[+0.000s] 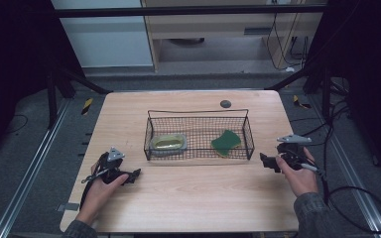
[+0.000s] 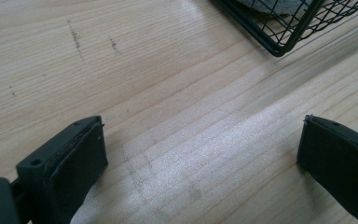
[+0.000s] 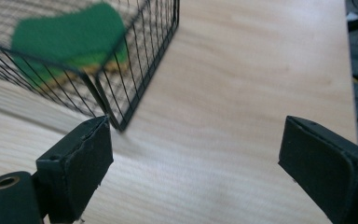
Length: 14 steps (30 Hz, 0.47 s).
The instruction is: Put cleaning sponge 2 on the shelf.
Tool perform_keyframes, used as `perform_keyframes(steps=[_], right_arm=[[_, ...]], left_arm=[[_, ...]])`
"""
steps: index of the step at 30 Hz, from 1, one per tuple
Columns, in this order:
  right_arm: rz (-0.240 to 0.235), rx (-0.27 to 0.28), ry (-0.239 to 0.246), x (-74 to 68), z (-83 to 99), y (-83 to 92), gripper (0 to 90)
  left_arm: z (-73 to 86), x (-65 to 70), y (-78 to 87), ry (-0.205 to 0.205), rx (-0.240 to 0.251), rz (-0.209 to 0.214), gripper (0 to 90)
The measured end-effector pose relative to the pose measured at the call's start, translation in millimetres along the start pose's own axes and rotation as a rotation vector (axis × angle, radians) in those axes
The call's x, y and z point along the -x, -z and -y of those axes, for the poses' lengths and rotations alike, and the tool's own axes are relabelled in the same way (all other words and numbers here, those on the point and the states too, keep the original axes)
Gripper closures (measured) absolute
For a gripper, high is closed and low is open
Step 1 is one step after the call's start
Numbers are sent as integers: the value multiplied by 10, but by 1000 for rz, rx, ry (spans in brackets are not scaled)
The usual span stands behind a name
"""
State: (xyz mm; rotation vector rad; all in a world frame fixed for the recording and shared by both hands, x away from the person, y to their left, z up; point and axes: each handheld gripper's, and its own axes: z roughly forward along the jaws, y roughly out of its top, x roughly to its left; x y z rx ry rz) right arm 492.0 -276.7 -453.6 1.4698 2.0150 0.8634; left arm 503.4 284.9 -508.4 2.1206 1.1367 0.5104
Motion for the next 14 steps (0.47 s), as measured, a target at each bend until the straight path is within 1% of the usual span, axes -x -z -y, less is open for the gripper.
perform_keyframes(steps=[4, 6, 9, 12, 14], right_arm=[[-3, -18, -38, 21, 213, -152, 99], [3, -33, -44, 26, 290, -221, 97], [1, -51, -86, 34, 393, -320, 85], [36, -14, -72, 32, 439, -370, 74], [39, -5, -71, 25, 444, -384, 59]], left_arm=[[0, 1, -1, 1, 1, 0, 1], [0, 1, -1, 2, 2, 0, 1], [0, 1, -1, 1, 1, 0, 1], [0, 0, 0, 1, 0, 0, 1], [0, -1, -1, 0, 0, 1, 1]])
